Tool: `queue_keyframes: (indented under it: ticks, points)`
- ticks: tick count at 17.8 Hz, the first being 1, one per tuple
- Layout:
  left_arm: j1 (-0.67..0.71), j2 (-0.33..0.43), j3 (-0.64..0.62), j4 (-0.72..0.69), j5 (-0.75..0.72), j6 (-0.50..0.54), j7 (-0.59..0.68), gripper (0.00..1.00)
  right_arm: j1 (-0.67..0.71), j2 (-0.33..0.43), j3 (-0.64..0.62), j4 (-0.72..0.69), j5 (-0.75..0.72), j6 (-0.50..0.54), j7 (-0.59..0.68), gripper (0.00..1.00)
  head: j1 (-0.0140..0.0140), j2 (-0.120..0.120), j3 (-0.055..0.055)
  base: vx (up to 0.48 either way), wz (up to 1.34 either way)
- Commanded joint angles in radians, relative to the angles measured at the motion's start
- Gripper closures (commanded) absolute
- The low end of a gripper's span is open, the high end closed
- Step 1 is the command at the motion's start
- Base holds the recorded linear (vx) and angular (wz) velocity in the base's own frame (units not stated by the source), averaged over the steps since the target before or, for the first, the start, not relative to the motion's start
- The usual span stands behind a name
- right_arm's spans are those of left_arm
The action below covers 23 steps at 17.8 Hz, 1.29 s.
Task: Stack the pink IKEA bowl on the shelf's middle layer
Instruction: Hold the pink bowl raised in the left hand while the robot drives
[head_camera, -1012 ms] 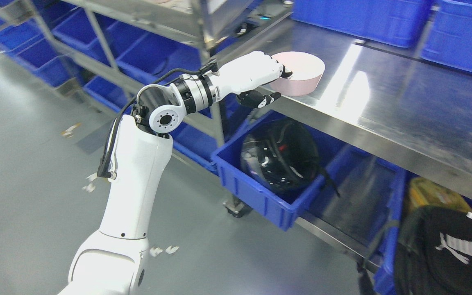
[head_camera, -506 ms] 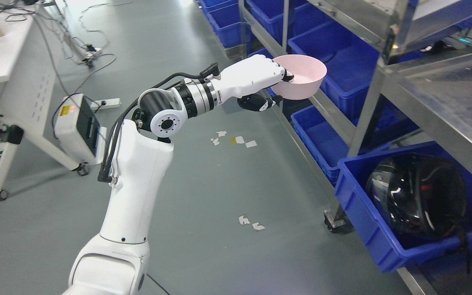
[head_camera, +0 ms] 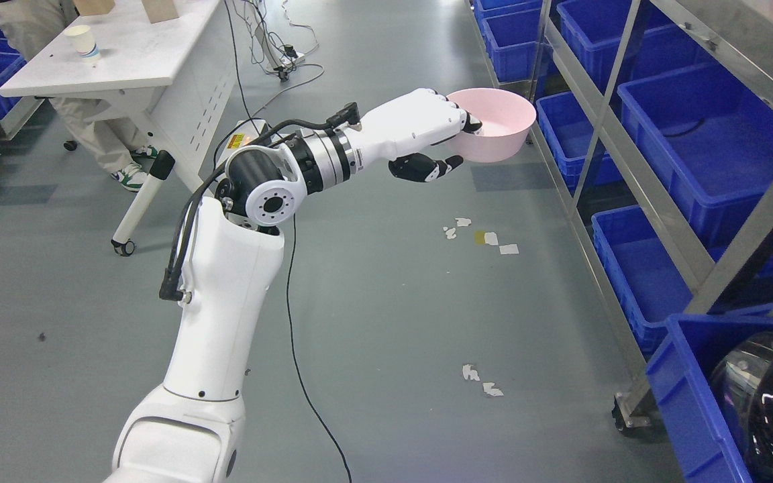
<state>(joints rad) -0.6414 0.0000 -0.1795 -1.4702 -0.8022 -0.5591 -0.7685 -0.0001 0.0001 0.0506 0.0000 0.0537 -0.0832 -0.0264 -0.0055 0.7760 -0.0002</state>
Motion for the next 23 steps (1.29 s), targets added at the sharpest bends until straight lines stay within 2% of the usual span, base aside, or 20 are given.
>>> queue_keyframes:
  ticks: [1,12,23]
  points:
    - [0.003,0.017,0.005,-0.004,0.0,0.001,0.002,0.97,0.023,-0.018,0.0,-0.017,0.0,0.0,0.0,0.0,0.0,0.0,0.0,0.028,0.25]
    - [0.005,0.017,0.0,-0.007,0.002,0.019,-0.002,0.97,0.023,-0.018,0.0,-0.017,0.0,0.0,0.0,0.0,0.0,0.0,0.0,0.077,0.21]
    - [0.005,0.017,0.011,-0.004,0.0,0.019,-0.002,0.97,0.023,-0.018,0.0,-0.017,0.0,0.0,0.0,0.0,0.0,0.0,0.0,0.19,0.04]
